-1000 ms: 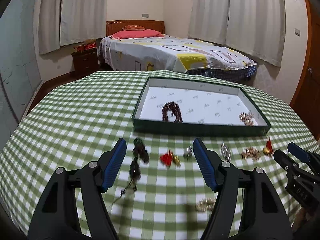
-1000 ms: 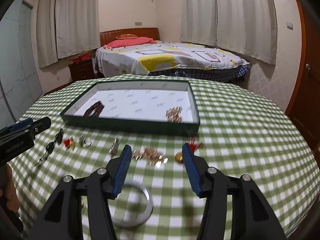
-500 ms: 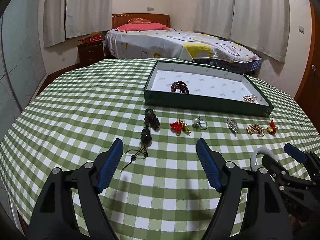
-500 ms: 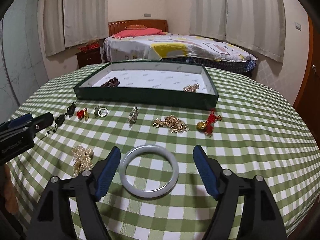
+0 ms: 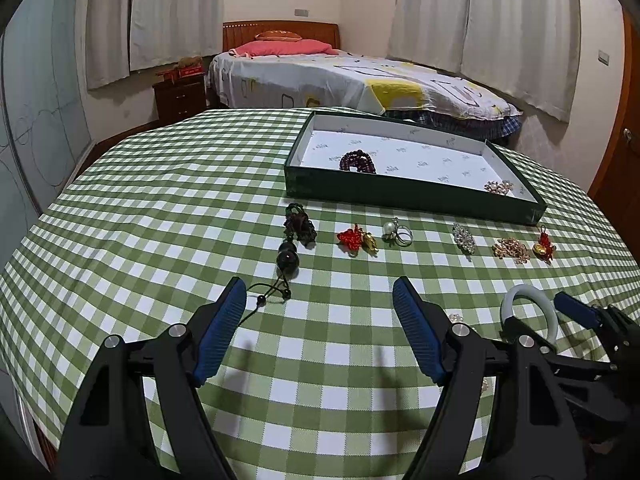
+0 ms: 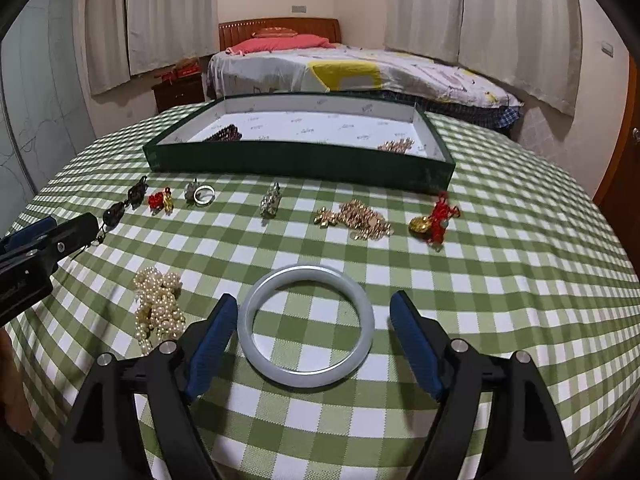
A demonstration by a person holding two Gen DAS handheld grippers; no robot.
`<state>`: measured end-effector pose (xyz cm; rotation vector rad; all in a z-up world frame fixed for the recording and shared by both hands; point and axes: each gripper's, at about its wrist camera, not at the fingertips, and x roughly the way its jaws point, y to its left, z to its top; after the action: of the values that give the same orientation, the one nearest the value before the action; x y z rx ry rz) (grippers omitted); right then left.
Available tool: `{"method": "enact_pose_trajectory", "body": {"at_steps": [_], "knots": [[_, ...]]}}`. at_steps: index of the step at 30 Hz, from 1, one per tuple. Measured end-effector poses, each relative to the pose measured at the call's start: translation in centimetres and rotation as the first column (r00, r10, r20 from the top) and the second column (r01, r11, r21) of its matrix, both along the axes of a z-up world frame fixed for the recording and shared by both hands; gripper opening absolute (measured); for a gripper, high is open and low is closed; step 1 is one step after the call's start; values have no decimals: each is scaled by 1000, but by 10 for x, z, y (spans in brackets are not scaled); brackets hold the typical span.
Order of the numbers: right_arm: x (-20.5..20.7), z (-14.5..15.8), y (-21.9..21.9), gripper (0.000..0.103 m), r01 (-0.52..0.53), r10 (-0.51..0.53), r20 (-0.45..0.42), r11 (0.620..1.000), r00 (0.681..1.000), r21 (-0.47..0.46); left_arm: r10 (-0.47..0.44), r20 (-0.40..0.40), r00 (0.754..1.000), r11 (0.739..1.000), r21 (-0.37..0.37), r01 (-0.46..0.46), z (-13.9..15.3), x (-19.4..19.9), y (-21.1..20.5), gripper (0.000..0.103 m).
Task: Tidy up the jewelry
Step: 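Grasp the white jade bangle with the right tool while the left tool grasps the pearl strand, then carry the pearl strand and jade bangle over the green box with both tools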
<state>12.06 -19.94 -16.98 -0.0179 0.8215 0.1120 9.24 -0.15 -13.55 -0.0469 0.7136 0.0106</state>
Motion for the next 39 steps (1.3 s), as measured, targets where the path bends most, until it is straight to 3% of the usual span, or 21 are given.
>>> {"method": "enact_pose_trajectory", "body": {"at_steps": [5,22,33,39], "knots": [[-3,0,-3,69,-1,1,-5,1000,1000,5,-21,-14,1000,1000,-6,21,-3,-3,-9,74],[-9,2,-42,69,80,-80,-9,994,997,78,-147,-84,986,989,-5,147,-19,-1,-61,74],[-10,2,-44,69,79,-79,-5,993,997,87,-215,-116,970,976,-59,210,-28,2,-66,27],[-11,5,-42,69,74,-75,7,994,997,81,-225,-110,968,973,-85,217,-28,1,-61,22]]}}
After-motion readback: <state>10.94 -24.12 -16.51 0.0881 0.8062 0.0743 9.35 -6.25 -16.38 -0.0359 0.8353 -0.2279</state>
